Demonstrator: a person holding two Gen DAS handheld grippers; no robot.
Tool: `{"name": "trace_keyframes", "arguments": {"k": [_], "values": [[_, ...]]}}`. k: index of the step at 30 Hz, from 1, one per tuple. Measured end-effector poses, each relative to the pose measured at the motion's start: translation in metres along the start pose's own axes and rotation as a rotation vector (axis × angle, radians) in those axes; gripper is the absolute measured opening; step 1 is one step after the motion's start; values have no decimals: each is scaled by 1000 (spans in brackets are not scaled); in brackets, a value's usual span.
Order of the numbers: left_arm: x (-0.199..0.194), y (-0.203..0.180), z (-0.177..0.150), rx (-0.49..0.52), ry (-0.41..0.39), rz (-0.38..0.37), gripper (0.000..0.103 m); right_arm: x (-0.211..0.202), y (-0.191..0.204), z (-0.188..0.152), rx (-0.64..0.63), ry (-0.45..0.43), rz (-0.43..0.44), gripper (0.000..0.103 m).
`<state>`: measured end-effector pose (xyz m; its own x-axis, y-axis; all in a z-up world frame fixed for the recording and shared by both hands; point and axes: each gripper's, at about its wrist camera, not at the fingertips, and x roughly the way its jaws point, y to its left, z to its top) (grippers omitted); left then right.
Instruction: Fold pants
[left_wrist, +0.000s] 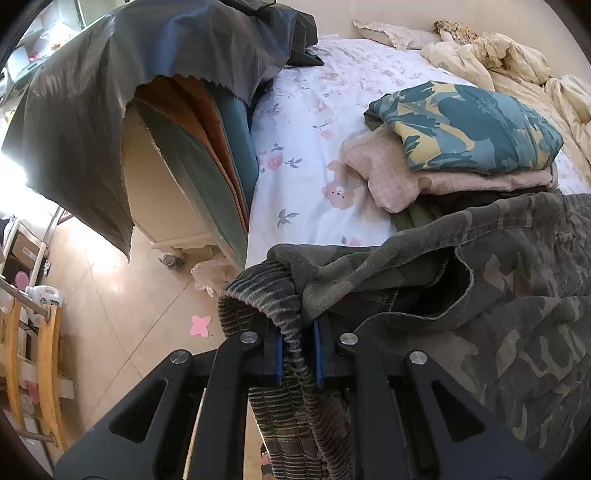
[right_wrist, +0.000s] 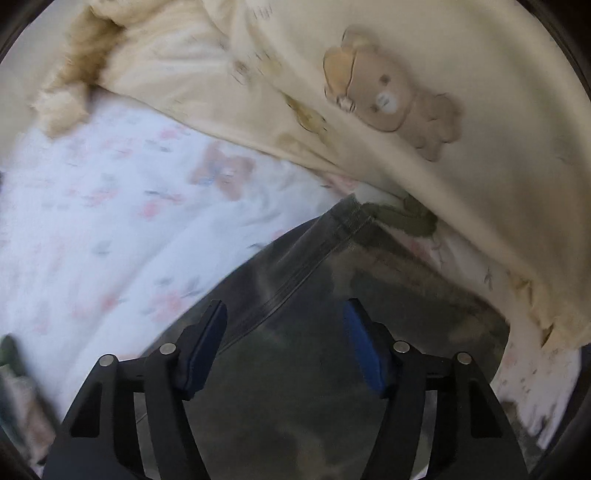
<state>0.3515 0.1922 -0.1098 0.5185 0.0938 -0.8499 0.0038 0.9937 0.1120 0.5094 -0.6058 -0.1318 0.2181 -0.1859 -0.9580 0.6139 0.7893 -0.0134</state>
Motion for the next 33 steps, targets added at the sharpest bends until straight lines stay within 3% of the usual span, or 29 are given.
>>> {"name": "trace_keyframes", "arguments": {"k": [2, 8, 9, 10, 12, 19, 25, 29, 33], "values": [[2, -2, 0, 11, -1, 8, 10, 13, -3, 9, 16, -4, -2, 57], [9, -6, -4, 38, 7, 29, 10, 29, -7, 30, 34, -35, -51, 49], [9, -6, -4, 42, 7, 31, 10, 33, -6, 32, 23, -25, -56, 36], [8, -6, -4, 45, 5, 31, 10, 36, -6, 34, 13, -23, -61, 16], [7, -4, -4, 37, 7, 22, 10, 32, -6, 33, -7, -57, -76, 1], [-8, -4, -1, 65, -49, 26, 9, -34, -8, 15, -78, -207, -59, 1], [-46, 8, -3, 68, -130, -28, 9, -109, -36, 9, -76, -297, -25, 1], [-80, 8, -10, 130, -207, -62, 9, -158, -58, 1, -69, -337, -12, 0], [-101, 16, -18, 158, -224, -74, 9, -199, -91, -11, -31, -369, -11, 0]]}}
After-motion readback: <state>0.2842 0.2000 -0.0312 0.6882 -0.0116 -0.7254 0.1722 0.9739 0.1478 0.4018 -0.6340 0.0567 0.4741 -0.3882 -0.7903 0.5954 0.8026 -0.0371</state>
